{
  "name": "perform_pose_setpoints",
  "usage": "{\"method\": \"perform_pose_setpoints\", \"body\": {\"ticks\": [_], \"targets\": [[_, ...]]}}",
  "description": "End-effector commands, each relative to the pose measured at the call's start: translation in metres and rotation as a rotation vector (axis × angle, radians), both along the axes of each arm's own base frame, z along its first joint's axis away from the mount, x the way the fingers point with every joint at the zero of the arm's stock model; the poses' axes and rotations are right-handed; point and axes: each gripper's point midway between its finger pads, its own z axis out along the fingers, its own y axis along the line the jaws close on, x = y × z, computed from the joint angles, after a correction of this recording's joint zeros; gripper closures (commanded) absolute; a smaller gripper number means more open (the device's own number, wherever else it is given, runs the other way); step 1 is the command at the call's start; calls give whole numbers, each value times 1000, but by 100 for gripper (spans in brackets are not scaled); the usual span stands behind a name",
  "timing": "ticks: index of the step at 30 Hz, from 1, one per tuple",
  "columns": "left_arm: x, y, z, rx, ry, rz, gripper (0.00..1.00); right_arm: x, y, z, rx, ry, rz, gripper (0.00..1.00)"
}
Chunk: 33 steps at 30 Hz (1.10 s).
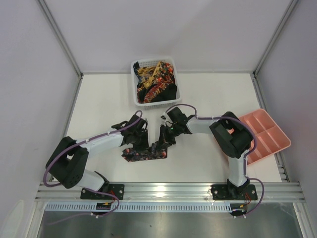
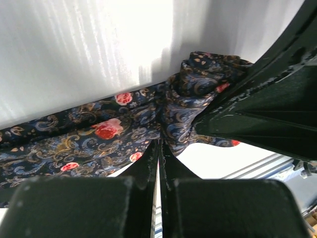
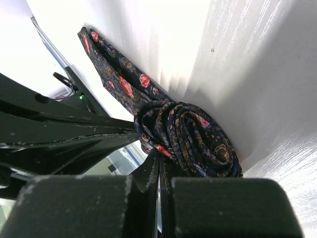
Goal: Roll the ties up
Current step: Roll the tie
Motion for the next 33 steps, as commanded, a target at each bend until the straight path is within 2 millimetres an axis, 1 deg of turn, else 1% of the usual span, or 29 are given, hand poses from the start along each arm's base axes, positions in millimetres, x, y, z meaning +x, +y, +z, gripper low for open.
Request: {"method": "perform_pose_setpoints", "body": {"ticks": [1, 6, 10, 12, 17, 20, 23, 24, 25, 26, 27, 28, 29, 30, 31, 32, 33], "targets": [[17, -21, 25, -91, -58, -4, 97, 3, 1, 3, -19, -30, 10, 99], [23, -29, 28, -112, -60, -8, 98, 0, 5, 6, -9, -32, 27, 99], [33, -34, 34, -118, -79, -5, 97, -1, 5, 7, -14, -28, 36, 98], [32, -37, 26, -112, -51, -14, 97, -1, 6, 10, -10, -31, 37, 98], [31, -32, 7, -66, -21, -9, 98, 0, 7, 18, -6, -37, 37, 97], [32, -32, 3, -57, -18, -12, 98, 1, 7, 25, -5, -47, 44, 95], [34, -33, 5, -56, -25, -14, 98, 4, 6, 39, -7, -74, 54, 92], [35, -33, 6, -56, -30, -11, 98, 5, 3, 41, -26, -91, 58, 91], [36, -32, 7, -57, -32, -9, 98, 9, 4, 54, -13, -123, 57, 88], [35, -32, 7, -54, -31, -14, 98, 14, 1, 60, -14, -137, 49, 86], [35, -32, 8, -54, -31, -15, 98, 15, -5, 61, -40, -154, 52, 84], [35, -32, 8, -55, -32, -18, 98, 22, -5, 74, -32, -194, 49, 82], [35, -32, 9, -53, -33, -19, 98, 25, -9, 79, -40, -220, 48, 80], [36, -33, 9, -53, -34, -20, 98, 32, -18, 79, -81, -244, 28, 79], [36, -33, 9, -54, -33, -21, 98, 37, -22, 82, -92, -288, 37, 74], [37, -34, 10, -55, -36, -22, 98, 43, -27, 89, -95, -323, 24, 71], [38, -34, 10, -56, -37, -22, 98, 53, -35, 89, -111, -344, -8, 67]]}}
